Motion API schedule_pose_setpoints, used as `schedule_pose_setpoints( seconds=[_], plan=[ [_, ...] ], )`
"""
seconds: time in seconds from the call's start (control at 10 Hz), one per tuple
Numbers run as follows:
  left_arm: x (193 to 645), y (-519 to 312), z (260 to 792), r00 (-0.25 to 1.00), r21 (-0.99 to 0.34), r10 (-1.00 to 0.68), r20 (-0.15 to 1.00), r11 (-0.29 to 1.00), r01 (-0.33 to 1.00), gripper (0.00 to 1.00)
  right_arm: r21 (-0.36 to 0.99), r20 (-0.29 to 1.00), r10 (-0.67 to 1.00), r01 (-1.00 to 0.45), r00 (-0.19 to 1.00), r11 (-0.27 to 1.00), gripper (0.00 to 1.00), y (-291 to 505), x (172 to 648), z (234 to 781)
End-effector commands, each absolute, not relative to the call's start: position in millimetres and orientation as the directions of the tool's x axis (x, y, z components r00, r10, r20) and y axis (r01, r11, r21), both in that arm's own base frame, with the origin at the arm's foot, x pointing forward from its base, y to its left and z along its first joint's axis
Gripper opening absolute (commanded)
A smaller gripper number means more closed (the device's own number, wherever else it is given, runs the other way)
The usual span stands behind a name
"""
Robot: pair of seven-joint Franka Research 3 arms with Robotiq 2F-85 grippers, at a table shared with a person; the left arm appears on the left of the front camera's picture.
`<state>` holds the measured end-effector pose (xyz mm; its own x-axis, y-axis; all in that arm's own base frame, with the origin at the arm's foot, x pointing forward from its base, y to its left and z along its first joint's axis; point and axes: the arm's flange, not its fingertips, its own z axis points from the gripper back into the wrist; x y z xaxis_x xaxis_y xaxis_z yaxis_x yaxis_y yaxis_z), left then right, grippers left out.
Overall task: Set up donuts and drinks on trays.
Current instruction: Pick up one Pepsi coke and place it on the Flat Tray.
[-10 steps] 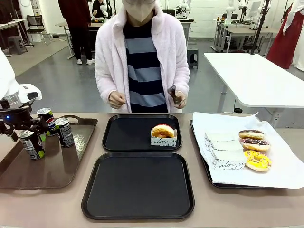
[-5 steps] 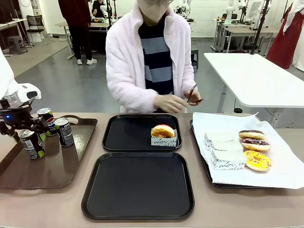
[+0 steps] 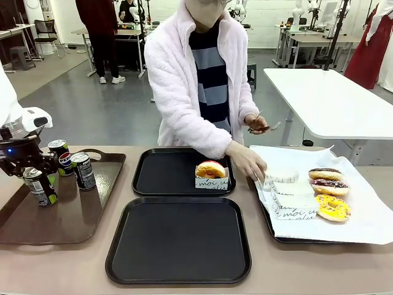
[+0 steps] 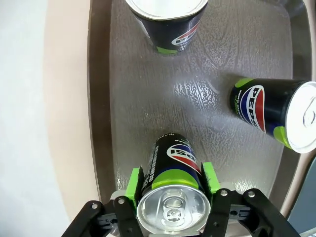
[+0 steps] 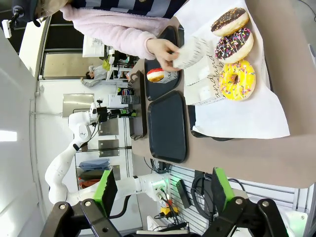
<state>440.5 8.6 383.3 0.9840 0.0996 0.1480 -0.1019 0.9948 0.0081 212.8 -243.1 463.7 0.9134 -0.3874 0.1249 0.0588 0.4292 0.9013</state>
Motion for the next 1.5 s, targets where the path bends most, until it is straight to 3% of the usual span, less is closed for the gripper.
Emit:
schedule_pose_setpoints(
  seconds=[0.0, 0.1, 0.2, 0.4, 0.6, 1.4],
  plan=[
    [444, 11, 398, 0.986, -0.02, 0.085, 0.146, 0.996, -0.083, 0.0, 0.908, 0.142, -0.39, 0.037, 0.91, 0.416, 1.0, -244, 213, 463],
    [439, 7, 416, 0.983, -0.037, 0.093, 0.159, 0.995, -0.088, 0.04, 0.908, 0.142, -0.39, 0.037, 0.91, 0.416, 1.0, -244, 213, 463],
    [430, -1, 446, 0.99, -0.026, 0.089, 0.11, 0.996, -0.086, 0.49, 0.908, 0.142, -0.39, 0.037, 0.91, 0.416, 1.0, -244, 213, 463],
    [396, -15, 516, 0.993, -0.028, 0.014, 0.116, 1.0, -0.011, 0.49, 0.908, 0.142, -0.39, 0.037, 0.91, 0.416, 1.0, -244, 213, 463],
    [375, -20, 548, 0.991, -0.01, -0.016, 0.13, 1.0, 0.017, 0.49, 0.908, 0.142, -0.39, 0.037, 0.91, 0.416, 1.0, -244, 213, 463],
    [365, -23, 559, 0.992, -0.004, -0.002, 0.127, 1.0, 0.002, 0.49, 0.908, 0.142, -0.39, 0.037, 0.91, 0.416, 1.0, -244, 213, 463]
  ],
)
